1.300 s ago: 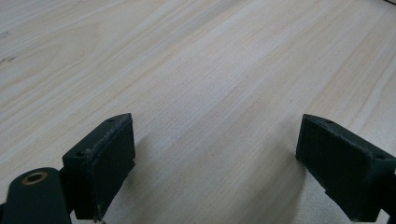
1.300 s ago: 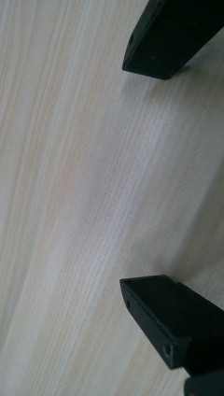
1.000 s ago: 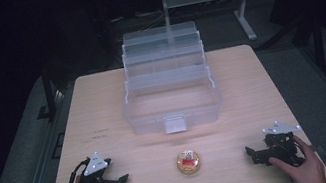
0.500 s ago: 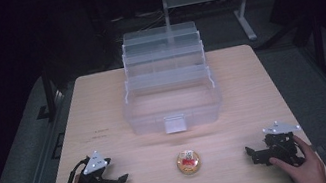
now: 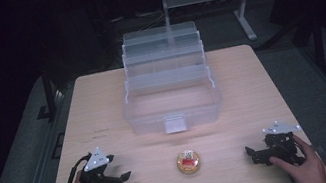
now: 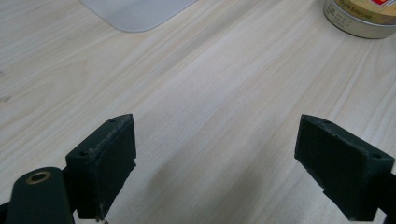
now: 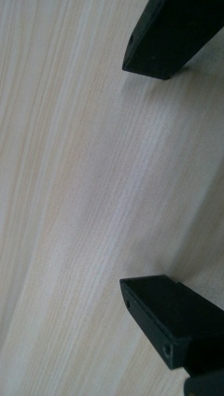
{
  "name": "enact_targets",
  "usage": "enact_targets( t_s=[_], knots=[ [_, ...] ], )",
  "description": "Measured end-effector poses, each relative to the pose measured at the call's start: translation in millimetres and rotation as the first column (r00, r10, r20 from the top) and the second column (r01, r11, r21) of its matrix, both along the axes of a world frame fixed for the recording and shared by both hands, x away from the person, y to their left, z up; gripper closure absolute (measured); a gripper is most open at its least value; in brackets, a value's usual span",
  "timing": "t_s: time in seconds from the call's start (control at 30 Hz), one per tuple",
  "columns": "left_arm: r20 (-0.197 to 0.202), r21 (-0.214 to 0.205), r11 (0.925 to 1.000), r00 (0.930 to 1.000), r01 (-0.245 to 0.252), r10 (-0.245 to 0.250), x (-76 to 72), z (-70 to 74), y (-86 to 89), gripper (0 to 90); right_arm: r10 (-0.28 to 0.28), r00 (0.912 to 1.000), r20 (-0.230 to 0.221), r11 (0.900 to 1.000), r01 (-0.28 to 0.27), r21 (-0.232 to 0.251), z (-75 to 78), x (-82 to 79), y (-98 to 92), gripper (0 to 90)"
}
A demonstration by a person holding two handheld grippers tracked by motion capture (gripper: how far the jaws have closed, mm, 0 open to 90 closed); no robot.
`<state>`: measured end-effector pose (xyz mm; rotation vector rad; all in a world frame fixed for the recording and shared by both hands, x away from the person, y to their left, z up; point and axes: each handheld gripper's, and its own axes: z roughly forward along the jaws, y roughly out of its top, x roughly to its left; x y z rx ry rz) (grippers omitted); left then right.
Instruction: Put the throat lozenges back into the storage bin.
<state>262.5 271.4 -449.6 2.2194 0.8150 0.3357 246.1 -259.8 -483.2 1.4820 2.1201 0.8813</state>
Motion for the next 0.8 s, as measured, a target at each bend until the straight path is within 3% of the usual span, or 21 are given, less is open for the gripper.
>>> enact_targets(
  t_s=[0.8],
  knots=[
    [0.001,0.001,0.9990,0.9990,0.044,-0.044,4.9,6.3,-19.2,12.1,0.000,1.0000,0.000,1.0000,0.000,0.000,0.0,0.0,0.0,0.0]
  ],
)
